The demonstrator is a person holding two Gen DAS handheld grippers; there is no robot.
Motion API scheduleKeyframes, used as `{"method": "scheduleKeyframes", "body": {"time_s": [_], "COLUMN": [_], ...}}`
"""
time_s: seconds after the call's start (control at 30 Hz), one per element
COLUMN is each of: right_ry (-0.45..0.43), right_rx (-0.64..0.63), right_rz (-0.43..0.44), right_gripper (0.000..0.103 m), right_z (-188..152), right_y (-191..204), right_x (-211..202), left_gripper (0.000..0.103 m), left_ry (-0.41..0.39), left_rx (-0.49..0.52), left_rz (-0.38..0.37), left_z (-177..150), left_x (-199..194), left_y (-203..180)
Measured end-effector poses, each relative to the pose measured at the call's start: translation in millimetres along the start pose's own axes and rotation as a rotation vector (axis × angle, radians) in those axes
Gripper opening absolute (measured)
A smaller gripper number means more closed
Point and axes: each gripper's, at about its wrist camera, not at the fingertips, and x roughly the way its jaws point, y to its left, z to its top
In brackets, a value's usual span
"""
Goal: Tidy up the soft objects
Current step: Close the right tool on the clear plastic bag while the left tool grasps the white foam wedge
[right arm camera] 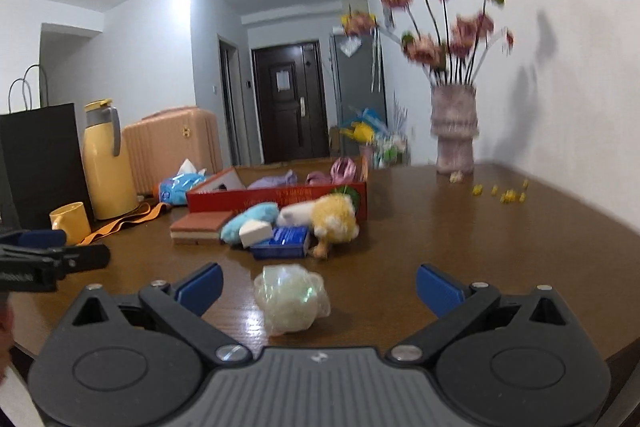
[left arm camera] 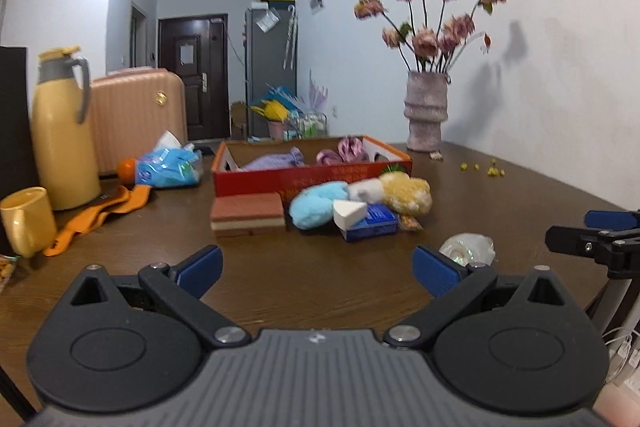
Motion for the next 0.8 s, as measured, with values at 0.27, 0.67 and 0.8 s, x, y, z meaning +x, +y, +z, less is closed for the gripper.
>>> {"method": "scheduleKeyframes", "body": {"time_s": [0.27, 0.67, 0.8], "right_ry": [0.110, 0.207, 0.206], "right_rx": [-0.040, -0.038, -0.041], "right_rz": [0.053, 0.082, 0.081], "right_gripper": [0.090, 0.052, 0.052], "right_z": [-4.8, 18.6, 27.2], "right_y": [9.8, 4.3, 1.8], "right_x": [60.3, 152.7, 168.3], "left_gripper": [0.103, 0.082, 0.065], "left_ry": [0.079, 0.117, 0.163], "left_rx": [-0.025, -0.046, -0.095], "left_rz": [-0.003, -0.087, -0.139], "left_z": [7.8, 42.6, 45.5], "left_x": [64.7, 178.0, 207.2], "left_y": [-3.7, -7.9, -8.1]}}
